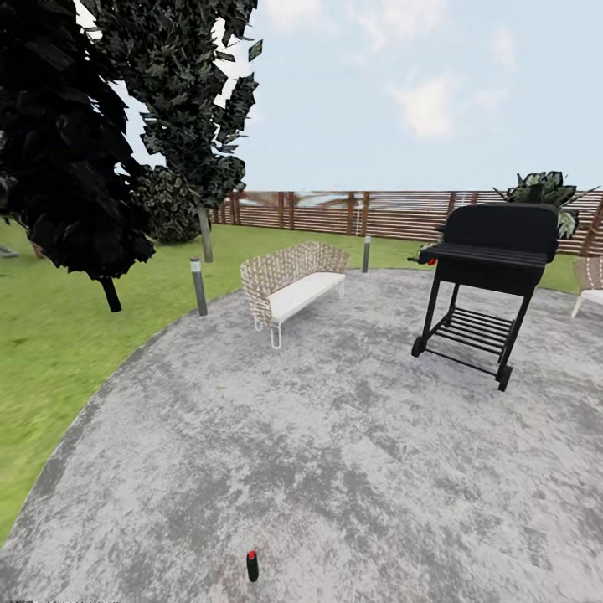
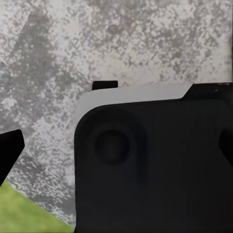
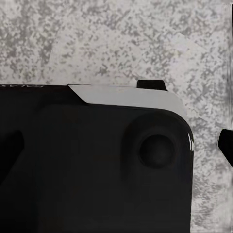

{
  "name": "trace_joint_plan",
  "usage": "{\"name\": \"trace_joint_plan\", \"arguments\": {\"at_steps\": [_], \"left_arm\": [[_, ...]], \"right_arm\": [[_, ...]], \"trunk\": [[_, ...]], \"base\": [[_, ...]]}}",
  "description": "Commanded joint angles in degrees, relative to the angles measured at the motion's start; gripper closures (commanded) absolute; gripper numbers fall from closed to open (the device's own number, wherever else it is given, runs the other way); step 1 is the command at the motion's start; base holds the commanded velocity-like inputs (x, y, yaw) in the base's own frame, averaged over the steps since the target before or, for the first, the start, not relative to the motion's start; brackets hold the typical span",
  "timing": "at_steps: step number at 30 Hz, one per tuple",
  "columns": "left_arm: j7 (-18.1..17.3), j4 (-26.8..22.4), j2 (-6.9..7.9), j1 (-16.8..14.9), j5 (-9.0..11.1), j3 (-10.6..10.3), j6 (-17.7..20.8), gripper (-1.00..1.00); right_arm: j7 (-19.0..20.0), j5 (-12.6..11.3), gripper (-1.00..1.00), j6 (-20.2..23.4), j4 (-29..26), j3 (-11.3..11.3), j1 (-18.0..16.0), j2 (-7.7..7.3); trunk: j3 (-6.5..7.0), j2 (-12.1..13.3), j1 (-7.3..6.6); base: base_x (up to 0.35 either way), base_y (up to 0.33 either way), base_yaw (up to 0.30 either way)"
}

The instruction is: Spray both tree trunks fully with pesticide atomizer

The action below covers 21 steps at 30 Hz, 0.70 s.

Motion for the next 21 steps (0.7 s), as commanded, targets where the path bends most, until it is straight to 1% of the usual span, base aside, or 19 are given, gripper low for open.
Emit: {"name": "trace_joint_plan", "arguments": {"at_steps": [1, 10, 21], "left_arm": [[0.0, 0.0, 0.0, 0.0, 0.0, 0.0, 0.0, -1.0], [0.0, 0.0, 0.0, 0.0, 0.0, 0.0, 0.0, -1.0], [0.1, 0.0, 0.0, 0.0, 0.2, 0.0, 0.0, -1.0]], "right_arm": [[0.0, 0.0, -1.0, 0.0, 0.0, 0.0, 0.0, 0.0], [0.0, 0.0, -1.0, 0.0, 0.0, 0.0, 0.0, 0.0], [0.0, 0.0, -1.0, 0.0, 0.0, 0.0, 0.0, 0.0]], "trunk": [[-0.02, 0.0, 0.0], [-0.23, 0.0, 0.0], [-0.49, 0.0, 0.0]], "base": [[0.236, -0.199, 0.281], [0.233, -0.204, 0.28], [0.183, -0.253, 0.28]]}}
